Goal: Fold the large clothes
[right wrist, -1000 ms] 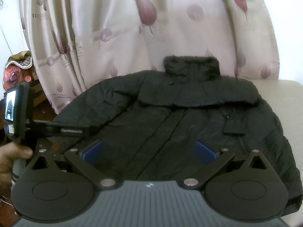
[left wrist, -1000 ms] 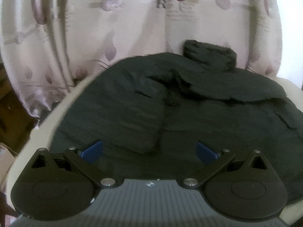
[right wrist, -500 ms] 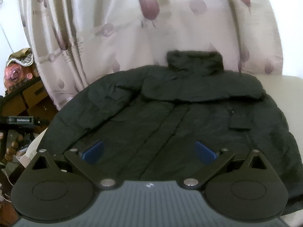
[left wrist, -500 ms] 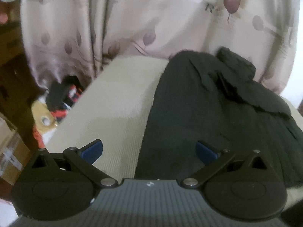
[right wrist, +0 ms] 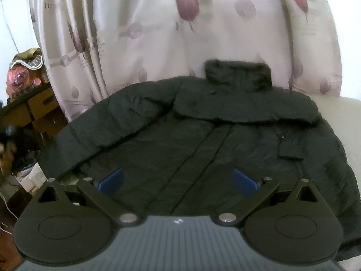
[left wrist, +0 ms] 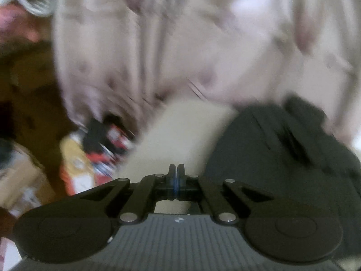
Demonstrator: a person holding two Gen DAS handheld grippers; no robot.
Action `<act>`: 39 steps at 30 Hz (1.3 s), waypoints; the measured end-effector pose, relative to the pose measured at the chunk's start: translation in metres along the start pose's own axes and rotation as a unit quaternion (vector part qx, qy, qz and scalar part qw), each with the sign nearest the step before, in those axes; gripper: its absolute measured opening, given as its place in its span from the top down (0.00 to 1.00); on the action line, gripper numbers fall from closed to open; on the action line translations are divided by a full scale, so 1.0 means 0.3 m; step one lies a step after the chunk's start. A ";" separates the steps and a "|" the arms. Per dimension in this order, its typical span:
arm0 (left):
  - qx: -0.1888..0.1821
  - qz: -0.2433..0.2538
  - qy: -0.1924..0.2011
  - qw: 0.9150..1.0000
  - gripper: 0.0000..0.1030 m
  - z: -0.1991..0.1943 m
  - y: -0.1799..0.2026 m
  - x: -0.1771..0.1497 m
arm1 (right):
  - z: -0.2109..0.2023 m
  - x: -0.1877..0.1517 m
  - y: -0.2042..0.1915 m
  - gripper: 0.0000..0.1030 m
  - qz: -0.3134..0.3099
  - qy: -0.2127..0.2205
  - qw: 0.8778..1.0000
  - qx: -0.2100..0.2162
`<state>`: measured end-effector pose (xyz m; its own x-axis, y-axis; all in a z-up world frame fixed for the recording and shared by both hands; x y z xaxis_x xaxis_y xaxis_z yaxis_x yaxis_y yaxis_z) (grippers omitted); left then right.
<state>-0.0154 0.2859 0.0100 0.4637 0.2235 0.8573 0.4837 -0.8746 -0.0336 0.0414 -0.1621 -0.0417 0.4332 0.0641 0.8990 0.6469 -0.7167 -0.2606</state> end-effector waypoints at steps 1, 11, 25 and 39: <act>0.023 -0.011 0.015 1.000 1.00 -0.002 -0.013 0.036 | 0.003 0.001 -0.002 0.00 -0.001 -0.001 1.000 0.001; -0.025 0.048 -0.002 0.999 0.07 0.018 0.067 0.041 | 0.012 0.003 0.006 0.00 -0.003 -0.001 1.000 -0.004; -0.165 0.103 -0.123 0.973 0.94 0.158 0.034 -0.219 | 0.040 -0.005 -0.023 0.00 -0.008 -0.017 1.000 0.005; 0.047 -0.049 -0.003 0.998 1.00 0.126 -0.110 0.039 | 0.088 0.060 -0.017 0.00 -0.042 -0.012 0.999 -0.005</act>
<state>0.0022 0.3336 0.0018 0.4142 0.3093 0.8560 0.5950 -0.8037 0.0025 0.0625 -0.1390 -0.0334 0.3930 0.1410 0.9087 0.6751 -0.7152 -0.1810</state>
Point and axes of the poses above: each gripper's, at about its wrist camera, not at the fingertips, and z roughly the way its jaws point, y to its right, x to its top, the point moved 1 cm from there along z, roughly the way its jaws point, and after that the axes turned 14 degrees about x, right-handed, at the moved point
